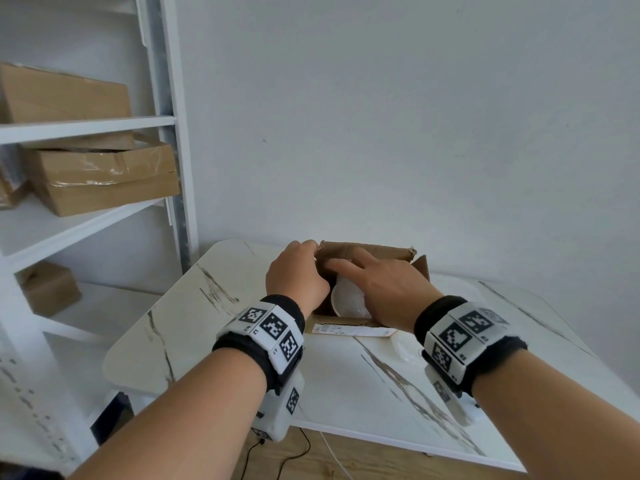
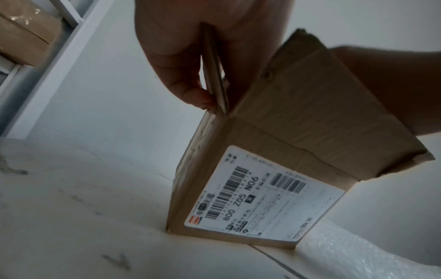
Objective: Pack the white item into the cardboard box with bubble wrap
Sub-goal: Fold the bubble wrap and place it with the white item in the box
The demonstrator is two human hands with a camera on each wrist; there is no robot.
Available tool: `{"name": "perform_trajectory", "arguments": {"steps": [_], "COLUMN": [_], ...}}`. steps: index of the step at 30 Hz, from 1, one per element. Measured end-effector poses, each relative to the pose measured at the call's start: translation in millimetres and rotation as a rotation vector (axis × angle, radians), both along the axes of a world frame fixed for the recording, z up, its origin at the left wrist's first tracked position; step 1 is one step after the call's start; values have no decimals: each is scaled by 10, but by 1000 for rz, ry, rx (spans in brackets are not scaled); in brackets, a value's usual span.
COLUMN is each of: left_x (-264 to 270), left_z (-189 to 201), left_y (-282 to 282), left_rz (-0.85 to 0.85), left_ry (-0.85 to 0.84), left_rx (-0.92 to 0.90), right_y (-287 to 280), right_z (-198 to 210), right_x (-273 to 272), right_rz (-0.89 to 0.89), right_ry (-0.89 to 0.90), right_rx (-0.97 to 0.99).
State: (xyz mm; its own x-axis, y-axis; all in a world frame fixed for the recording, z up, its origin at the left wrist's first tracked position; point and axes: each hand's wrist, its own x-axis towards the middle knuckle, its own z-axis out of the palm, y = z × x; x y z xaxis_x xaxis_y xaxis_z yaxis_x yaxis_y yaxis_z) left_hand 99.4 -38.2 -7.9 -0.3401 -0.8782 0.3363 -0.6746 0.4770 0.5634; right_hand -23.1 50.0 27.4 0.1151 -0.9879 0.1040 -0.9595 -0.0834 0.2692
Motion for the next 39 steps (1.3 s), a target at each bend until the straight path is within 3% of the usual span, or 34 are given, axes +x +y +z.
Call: {"name": "perform_trajectory", "arguments": {"steps": [3, 7, 12, 21, 25, 28, 30, 32, 35, 39], "left_x": [8, 16, -22, -2, -20, -28, -31, -26, -15, -22], "left_z": [5, -1, 8, -18, 7, 23, 30, 30, 15, 17], "left_y": [21, 2, -6, 15, 15, 18, 21, 33, 44, 16], "left_rz": [-11, -18, -15, -14, -12, -19, -18, -20, -30, -41], "left_ry": [8, 11, -3, -18, -28, -16, -10, -17, -20, -9], "left_rx": [1, 20, 21, -18, -8, 4, 6, -1, -13, -2], "right_y": [3, -16, 49, -114, -101, -51, -36, -55, -72, -56], "right_z": [53, 69, 38, -86, -8, 67, 59, 37, 60, 53], "right_x": [28, -86, -242, -193, -187, -142, -82, -58, -120, -181], "right_rz": [-30, -255, -471, -547, -527, -298, -174, -248, -385, -411], "right_ry": [-27, 10, -93, -198, -284, -379, -303, -222, -128, -41], "right_rx": [-47, -85, -17, 200, 40, -98, 57, 160, 50, 4]}}
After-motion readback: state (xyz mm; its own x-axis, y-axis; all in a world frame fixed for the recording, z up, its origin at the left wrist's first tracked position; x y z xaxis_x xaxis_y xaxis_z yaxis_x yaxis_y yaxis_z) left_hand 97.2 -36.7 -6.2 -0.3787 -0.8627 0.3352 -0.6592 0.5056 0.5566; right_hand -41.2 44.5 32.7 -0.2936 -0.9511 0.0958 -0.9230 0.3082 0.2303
